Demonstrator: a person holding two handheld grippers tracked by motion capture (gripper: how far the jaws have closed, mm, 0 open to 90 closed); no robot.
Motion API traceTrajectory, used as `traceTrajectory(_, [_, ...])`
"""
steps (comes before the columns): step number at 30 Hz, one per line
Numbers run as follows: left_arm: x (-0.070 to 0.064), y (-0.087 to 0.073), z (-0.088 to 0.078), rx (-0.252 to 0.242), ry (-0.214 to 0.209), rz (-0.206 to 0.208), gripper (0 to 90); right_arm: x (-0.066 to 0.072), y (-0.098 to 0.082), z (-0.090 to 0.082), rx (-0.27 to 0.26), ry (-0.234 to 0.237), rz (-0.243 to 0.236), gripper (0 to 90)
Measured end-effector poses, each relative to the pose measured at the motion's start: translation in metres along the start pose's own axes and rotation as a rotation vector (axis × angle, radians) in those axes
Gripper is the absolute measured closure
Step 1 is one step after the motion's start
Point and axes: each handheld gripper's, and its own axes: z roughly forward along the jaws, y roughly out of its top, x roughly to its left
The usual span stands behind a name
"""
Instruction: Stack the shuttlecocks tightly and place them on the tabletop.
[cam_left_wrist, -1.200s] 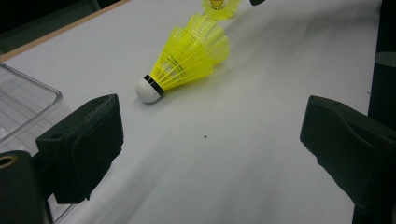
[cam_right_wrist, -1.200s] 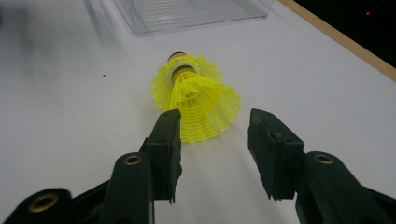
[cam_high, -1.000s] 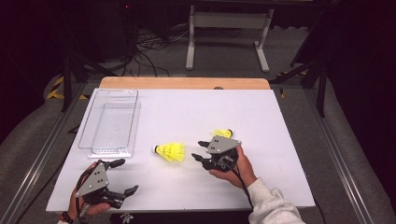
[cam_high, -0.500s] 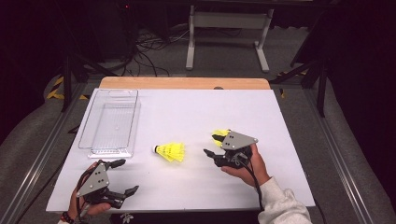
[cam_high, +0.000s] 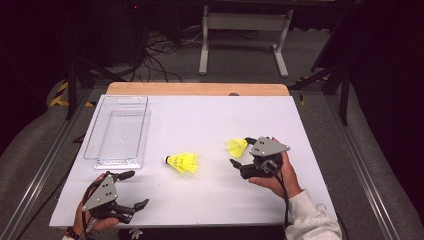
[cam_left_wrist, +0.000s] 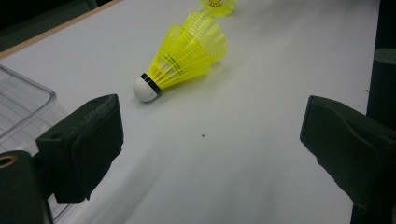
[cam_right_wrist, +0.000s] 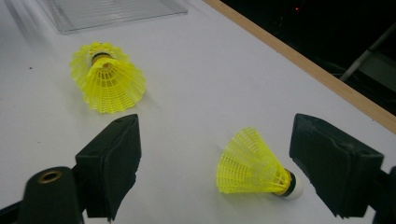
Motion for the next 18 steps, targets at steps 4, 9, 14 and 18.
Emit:
traceTrajectory(4, [0.0,0.0,0.0,0.002,-0.002,0.001,6.9,-0.004,-0.003,0.0,0.016,-0.039,0.01,17.5])
traceTrajectory(9, [0.0,0.0,0.0,0.001,-0.005,0.0,6.9,-0.006,-0.009,0.007,0.046,-0.093,0.034,19.2])
traceTrajectory(14, [0.0,0.0,0.001,0.006,-0.008,0.002,6.9,-0.004,-0.013,0.019,0.064,-0.135,0.058,19.6])
traceTrajectory(18, [0.0,0.0,0.002,0.009,-0.01,-0.001,6.9,-0.002,-0.018,0.032,0.083,-0.175,0.085,20.0])
